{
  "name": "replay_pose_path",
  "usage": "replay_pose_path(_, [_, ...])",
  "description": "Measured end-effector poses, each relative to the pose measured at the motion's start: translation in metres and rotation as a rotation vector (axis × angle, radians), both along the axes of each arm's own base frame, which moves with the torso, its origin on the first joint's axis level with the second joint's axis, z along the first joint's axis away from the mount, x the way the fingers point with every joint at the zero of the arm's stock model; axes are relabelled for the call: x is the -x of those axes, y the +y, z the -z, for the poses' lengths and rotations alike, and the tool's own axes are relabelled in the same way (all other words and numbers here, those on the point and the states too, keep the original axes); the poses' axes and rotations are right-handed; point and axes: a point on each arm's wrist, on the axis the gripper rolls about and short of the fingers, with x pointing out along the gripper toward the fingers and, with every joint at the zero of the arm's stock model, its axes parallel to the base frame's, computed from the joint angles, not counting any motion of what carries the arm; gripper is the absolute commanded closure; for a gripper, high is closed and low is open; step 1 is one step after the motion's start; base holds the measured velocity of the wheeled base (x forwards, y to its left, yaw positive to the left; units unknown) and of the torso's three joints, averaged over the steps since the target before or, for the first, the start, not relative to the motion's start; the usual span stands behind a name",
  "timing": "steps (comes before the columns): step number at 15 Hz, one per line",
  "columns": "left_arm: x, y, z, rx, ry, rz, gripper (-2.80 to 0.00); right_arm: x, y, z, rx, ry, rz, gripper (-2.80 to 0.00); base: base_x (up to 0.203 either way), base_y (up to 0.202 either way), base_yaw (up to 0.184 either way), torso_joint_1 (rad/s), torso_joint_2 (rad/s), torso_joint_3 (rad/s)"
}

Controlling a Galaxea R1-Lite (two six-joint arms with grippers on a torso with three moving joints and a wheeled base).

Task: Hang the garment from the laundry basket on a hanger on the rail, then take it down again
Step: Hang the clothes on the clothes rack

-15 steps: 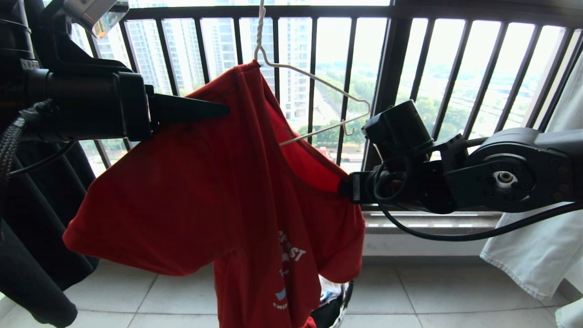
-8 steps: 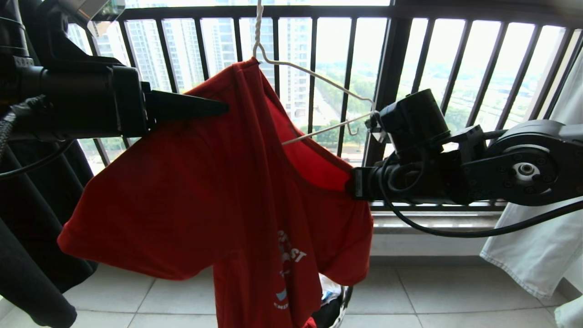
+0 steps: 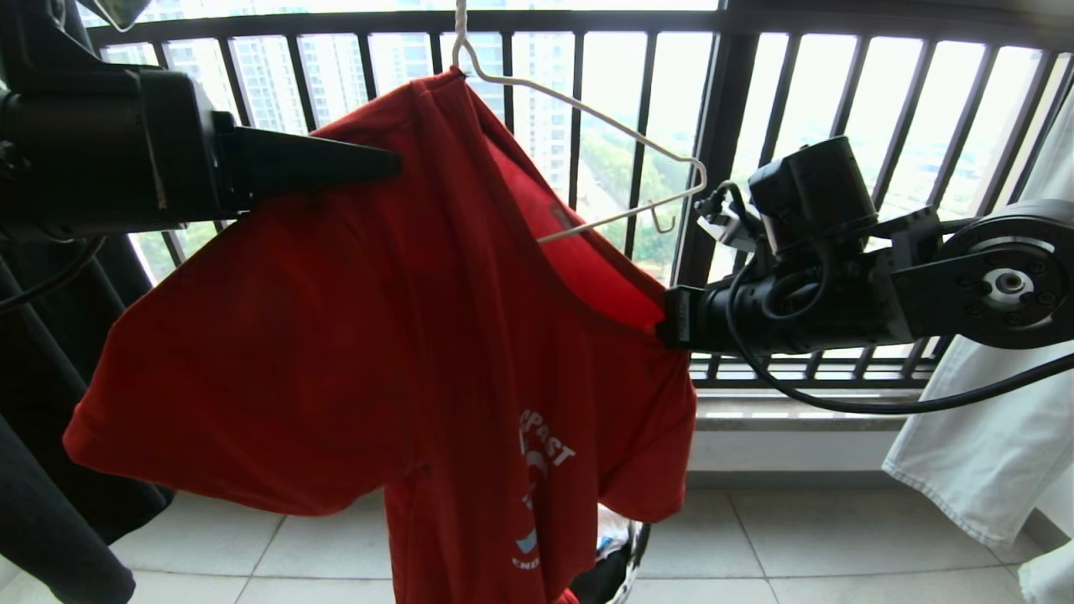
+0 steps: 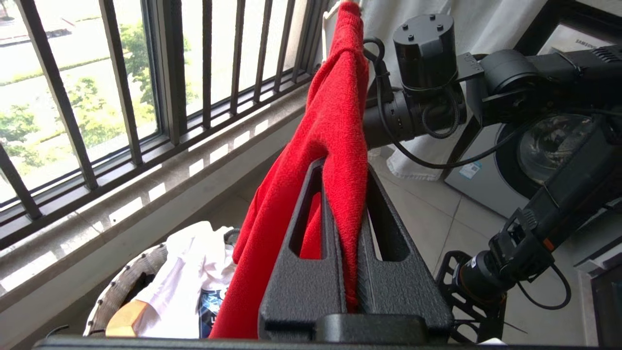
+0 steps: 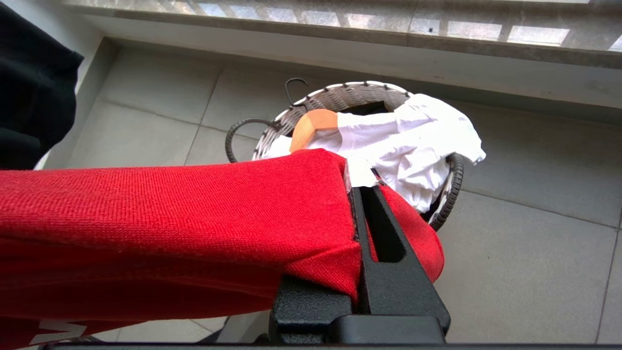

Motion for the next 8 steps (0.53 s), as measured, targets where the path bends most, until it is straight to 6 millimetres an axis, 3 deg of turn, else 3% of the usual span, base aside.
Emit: replay_pose_path(8, [0.007,0.003,-0.003,0.017,-0.012,-0.005,0.0,-0.027,-0.018,-0.012,-0.053,0.024,-0.016,0.0,0.0,0.0,0.0,0.0,0.0,0.0])
